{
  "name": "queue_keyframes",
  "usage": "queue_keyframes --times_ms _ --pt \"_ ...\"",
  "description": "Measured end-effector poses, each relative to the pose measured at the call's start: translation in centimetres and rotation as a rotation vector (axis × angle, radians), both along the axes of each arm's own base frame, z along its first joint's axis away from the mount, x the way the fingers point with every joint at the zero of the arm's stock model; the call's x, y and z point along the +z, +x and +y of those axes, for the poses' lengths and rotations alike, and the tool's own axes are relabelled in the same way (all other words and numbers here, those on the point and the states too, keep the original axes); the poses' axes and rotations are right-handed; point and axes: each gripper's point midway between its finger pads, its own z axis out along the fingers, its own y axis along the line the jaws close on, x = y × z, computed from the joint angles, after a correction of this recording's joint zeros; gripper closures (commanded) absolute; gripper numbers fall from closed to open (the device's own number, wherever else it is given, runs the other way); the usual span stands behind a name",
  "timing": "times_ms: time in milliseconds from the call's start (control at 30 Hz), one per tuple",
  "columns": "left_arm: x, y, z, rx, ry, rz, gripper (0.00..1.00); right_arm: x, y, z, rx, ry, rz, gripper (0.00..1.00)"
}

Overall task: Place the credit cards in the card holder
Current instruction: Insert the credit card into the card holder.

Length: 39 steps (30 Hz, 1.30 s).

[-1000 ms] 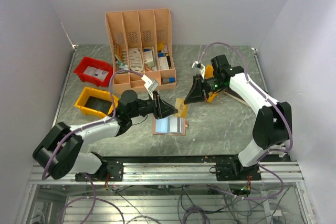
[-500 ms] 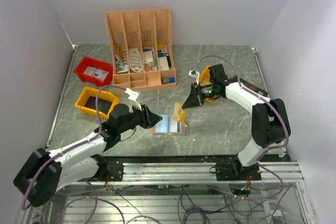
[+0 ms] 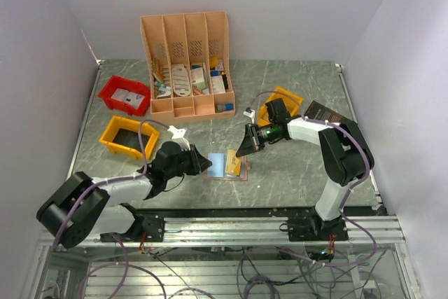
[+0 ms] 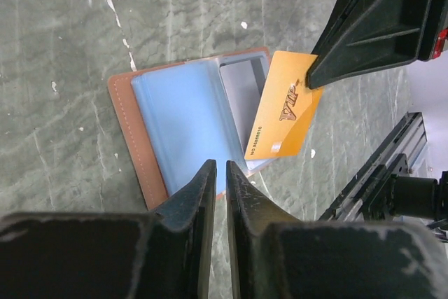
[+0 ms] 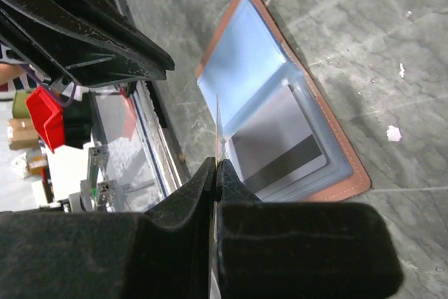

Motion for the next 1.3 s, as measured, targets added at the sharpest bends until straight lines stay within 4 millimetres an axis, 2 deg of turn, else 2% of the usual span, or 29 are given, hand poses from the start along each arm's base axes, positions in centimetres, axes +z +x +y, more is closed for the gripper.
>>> queue_keyframes --times_ms 200,633,1300 --pt "-1.5 0.4 -0.5 0.009 -0.010 0.038 0.86 -0.9 -0.2 -0.1 -0.034 -0.016 0.053 1.00" --pt "-4.4 0.2 -0.8 -0.001 0.014 0.099 0.88 -2.3 0.1 0.2 -0.101 -0.038 0.154 1.00" --pt "-4.7 0.3 -0.8 0.012 -0.007 0.098 0.88 -3.6 0.3 0.0 -0.169 -0.083 0.216 1.00"
